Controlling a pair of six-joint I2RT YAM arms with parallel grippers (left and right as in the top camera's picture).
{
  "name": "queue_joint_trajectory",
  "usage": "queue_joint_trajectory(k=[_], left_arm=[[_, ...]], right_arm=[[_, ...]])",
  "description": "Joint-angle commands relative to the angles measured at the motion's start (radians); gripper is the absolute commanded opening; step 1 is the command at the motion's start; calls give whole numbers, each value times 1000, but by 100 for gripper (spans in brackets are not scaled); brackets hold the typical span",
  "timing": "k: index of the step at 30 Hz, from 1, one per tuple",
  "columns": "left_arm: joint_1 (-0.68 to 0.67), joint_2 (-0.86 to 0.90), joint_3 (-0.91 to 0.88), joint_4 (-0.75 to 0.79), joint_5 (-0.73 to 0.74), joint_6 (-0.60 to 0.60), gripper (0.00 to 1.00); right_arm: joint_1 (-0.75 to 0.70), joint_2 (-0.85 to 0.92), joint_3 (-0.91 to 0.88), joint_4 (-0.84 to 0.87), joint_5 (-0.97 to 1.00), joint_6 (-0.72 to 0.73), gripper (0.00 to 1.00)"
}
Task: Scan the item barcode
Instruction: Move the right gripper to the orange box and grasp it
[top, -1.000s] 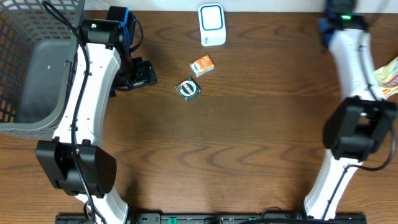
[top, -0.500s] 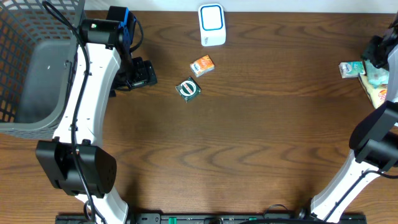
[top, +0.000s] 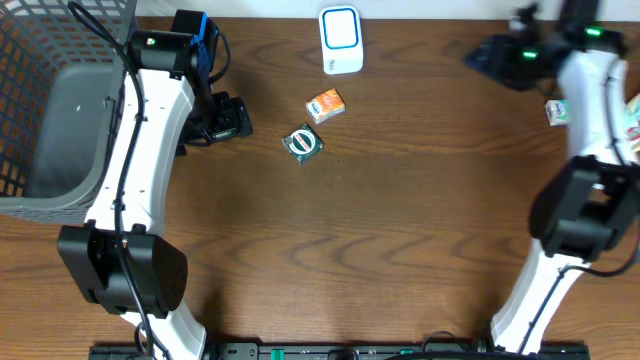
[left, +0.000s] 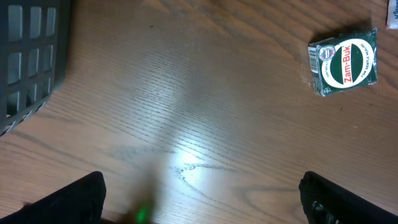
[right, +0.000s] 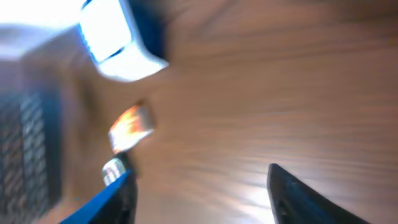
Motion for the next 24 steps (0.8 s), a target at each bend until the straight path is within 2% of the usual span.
queue_joint_trajectory(k=[1,3,5,9,11,13,17,24], left_arm=[[0,-17,-2,-2,2,-6,98],[0,-17,-2,-2,2,-6,98],[0,-17,-2,-2,2,-6,98],[0,-17,-2,-2,2,-6,98],[0,-17,-2,-2,2,-6,98],[0,-17,-2,-2,2,-6,98],[0,-17,-2,-2,2,-6,97],[0,-17,-2,-2,2,-6,98]], right_arm=[[145,-5,2,-5,-26,5,56],[224,-2,2,0,33,5,68],[307,0,2,20,144,25,74],[434,0,2,84,444,240,73],[471,5,2,112,526,369,71],[507,13,2,145,569,502,71],[536,51,2,172,590,649,75],[540,182,2,243,476,746,75]])
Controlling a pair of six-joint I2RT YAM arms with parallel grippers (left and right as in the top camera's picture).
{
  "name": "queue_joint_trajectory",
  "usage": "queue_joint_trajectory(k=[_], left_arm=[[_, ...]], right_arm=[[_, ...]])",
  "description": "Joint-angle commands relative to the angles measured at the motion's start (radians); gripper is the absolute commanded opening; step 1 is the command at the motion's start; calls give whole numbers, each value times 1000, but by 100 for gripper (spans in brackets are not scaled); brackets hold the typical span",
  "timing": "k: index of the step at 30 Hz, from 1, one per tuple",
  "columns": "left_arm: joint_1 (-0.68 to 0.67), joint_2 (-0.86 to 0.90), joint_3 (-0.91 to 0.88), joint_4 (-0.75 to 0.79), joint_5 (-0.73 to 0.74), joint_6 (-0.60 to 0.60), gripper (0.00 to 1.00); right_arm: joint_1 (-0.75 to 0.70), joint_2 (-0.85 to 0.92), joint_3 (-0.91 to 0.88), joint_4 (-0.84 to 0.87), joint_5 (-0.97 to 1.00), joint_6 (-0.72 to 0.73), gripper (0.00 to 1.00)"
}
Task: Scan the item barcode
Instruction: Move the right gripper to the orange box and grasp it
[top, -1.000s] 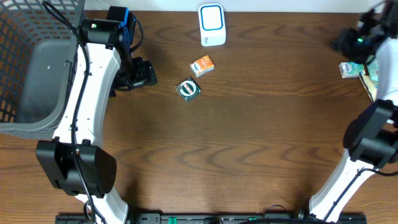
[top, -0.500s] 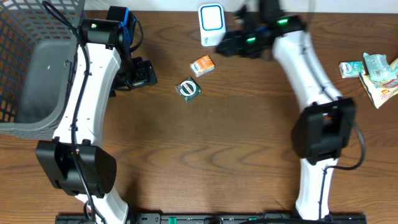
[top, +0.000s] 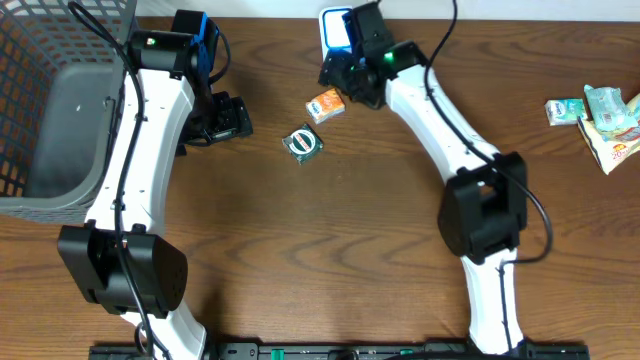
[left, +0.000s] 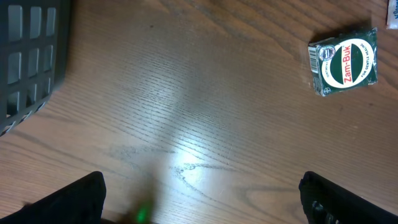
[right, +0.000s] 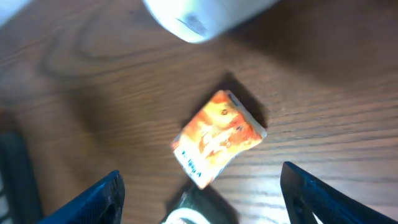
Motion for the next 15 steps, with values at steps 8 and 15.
queue_joint_trajectory(k=[8,15], left_arm=[[0,-17,-2,-2,2,-6,98],[0,-17,-2,-2,2,-6,98]], right_arm=[[1,204,2,89,-171,165,64],[0,219,2,73,-143,137,27]])
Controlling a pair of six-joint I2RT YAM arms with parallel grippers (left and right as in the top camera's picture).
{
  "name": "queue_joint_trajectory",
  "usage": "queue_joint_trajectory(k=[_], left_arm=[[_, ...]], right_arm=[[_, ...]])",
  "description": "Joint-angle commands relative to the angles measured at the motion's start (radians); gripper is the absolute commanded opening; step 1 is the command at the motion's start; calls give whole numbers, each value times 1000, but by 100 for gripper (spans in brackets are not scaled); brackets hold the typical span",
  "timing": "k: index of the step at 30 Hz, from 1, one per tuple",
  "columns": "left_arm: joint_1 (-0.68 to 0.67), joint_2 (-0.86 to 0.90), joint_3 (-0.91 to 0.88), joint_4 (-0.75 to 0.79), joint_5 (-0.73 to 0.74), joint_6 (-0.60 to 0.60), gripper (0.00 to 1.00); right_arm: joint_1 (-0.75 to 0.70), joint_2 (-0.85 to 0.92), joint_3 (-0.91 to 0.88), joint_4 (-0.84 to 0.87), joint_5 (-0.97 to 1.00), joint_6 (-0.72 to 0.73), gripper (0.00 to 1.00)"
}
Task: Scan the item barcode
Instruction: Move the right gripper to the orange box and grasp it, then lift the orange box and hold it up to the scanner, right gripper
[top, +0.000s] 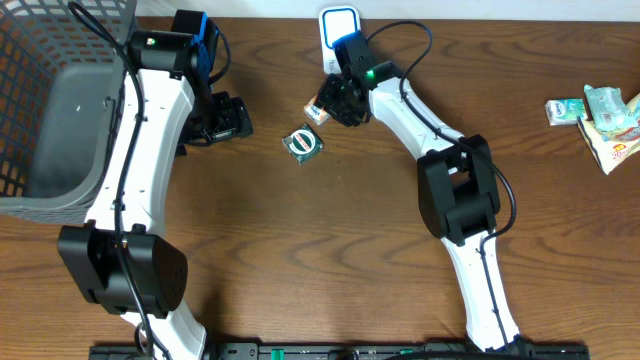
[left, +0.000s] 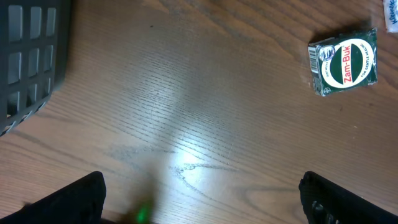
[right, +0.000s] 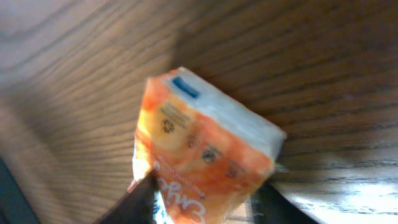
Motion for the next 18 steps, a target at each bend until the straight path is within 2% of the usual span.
queue_joint_trajectory(k=[1,3,9,13,18], left_arm=[[0,-17,-2,-2,2,-6,97],[0,-17,-2,-2,2,-6,98],[0,-17,-2,-2,2,-6,98],[0,-17,-2,-2,2,-6,98],[0,-17,-2,-2,2,-6,98]], right_arm=[[-1,36,-5,-10,-1,-19,19],[-10,35,-5,-10,-36,-59,2],[-75,-26,-5,-99,-202,-231,1],[-137,-106,-5,-174,-417,-510,1],[-211,-212,-5,-319,-798,-925,1]])
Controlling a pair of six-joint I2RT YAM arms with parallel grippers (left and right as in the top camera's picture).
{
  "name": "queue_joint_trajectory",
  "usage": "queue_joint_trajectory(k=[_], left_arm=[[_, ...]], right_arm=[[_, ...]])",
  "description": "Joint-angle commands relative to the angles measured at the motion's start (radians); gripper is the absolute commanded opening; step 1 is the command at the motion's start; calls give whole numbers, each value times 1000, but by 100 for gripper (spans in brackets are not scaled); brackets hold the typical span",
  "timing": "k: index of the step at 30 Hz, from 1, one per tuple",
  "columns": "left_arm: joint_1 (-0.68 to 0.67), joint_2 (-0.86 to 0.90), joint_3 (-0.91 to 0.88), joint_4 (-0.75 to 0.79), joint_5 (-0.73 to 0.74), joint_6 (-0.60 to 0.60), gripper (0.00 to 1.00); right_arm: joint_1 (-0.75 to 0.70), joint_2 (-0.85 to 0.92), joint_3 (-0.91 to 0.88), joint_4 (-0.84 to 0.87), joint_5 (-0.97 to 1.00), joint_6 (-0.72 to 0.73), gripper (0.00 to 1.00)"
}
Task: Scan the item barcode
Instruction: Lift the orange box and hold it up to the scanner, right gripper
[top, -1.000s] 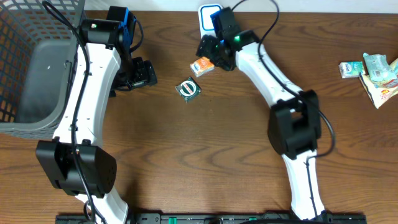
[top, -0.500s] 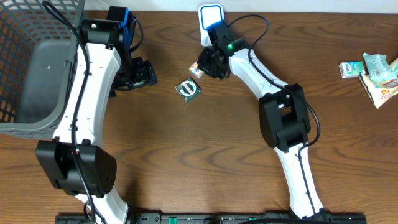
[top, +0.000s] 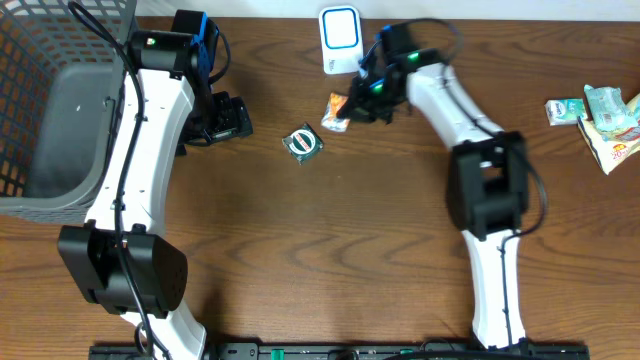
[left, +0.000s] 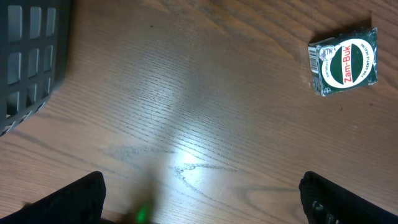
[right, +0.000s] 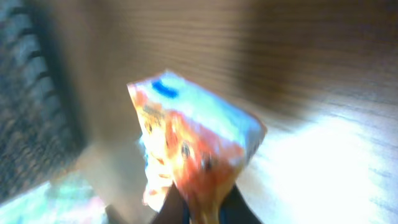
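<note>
A small orange packet (top: 336, 109) hangs just off the table below the white and blue scanner (top: 340, 40), with my right gripper (top: 352, 104) shut on it. The right wrist view is blurred; the packet (right: 193, 143) fills its middle, pinched at its lower end by the right gripper (right: 202, 208). A green Zam-Buk box (top: 302, 143) lies on the table to the left of the packet, also seen as the box (left: 345, 60) in the left wrist view. My left gripper (top: 228, 120) stands open over bare wood, well to the left of that box.
A grey mesh basket (top: 40, 110) fills the far left, its corner (left: 31, 56) near the left gripper. Several small packets (top: 598, 112) lie at the right edge. The table (top: 330, 250) is dark wood.
The orange packet has gone from lying on the table inside the right jaws to being held up, tilted and a little further right. The left arm has not moved.
My right gripper was first at the back right of the table. Then it was open above the orange packet beside the scanner. Then its jaws were round the packet on the table, and now it holds the packet. The left arm stayed still throughout.
</note>
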Motion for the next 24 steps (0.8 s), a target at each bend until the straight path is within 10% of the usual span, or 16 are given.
queue_joint_trajectory(k=[1,9,24], left_arm=[[0,-17,-2,-3,2,-6,98],[0,-17,-2,-3,2,-6,98],[0,-17,-2,-3,2,-6,98]], right_arm=[[-43,-148,2,-97,-353,-401,1],[-83,-308,2,-477,-402,-979,1],[-80,-357,1,-534,-401,-1012,1]])
